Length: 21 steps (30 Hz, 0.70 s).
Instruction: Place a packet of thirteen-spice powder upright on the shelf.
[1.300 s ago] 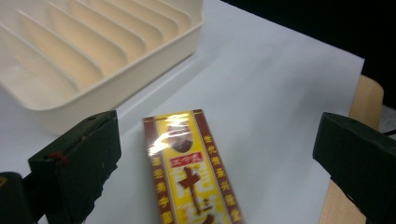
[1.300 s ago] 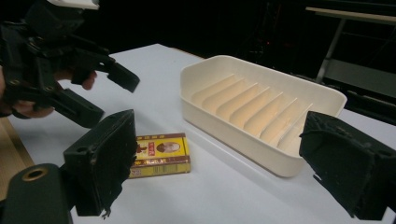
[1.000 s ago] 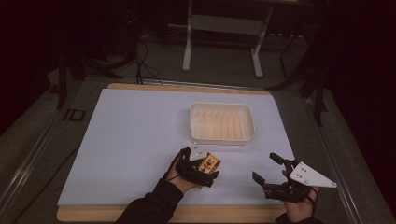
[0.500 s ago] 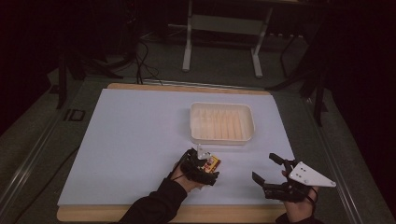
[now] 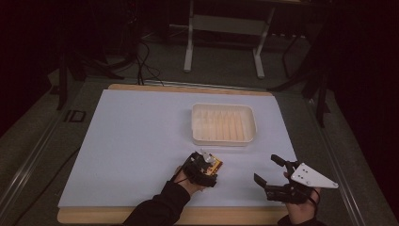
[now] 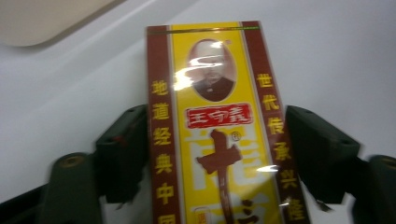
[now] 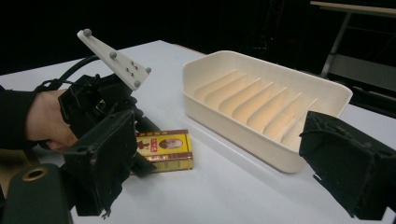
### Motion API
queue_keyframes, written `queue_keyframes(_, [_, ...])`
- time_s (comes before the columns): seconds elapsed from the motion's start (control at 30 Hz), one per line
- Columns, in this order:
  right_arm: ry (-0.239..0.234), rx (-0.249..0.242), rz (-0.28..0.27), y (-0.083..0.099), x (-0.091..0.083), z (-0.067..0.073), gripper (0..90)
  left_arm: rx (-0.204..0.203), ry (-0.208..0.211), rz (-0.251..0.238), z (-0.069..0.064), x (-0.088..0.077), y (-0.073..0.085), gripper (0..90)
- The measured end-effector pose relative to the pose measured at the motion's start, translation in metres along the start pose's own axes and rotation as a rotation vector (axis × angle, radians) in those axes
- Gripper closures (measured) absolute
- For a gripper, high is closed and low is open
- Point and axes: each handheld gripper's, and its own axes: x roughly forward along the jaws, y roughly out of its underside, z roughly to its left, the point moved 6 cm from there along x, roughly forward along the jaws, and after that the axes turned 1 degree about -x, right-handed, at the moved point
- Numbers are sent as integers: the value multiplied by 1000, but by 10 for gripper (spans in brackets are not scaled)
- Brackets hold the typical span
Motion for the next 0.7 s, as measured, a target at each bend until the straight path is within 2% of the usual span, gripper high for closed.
queue_keyframes(0.17, [1, -2, 4, 0, 1, 0, 110, 25, -5, 11, -3, -1, -1, 317])
queue_keyframes(0.27, [-1, 3, 6, 1, 1, -1, 110, 33, 15, 5, -4, -3, -1, 325])
queue_keyframes(0.3, [1, 3, 5, 1, 1, -1, 110, 30, 36, 0, -4, -5, -1, 326])
queue_keyframes(0.43, [4, 7, 3, 1, 0, -2, 110, 36, 78, -57, -6, -20, -6, 328])
queue_keyframes(0.7, [1, 11, 1, 0, 1, 0, 110, 34, 117, -166, -16, -48, -14, 330])
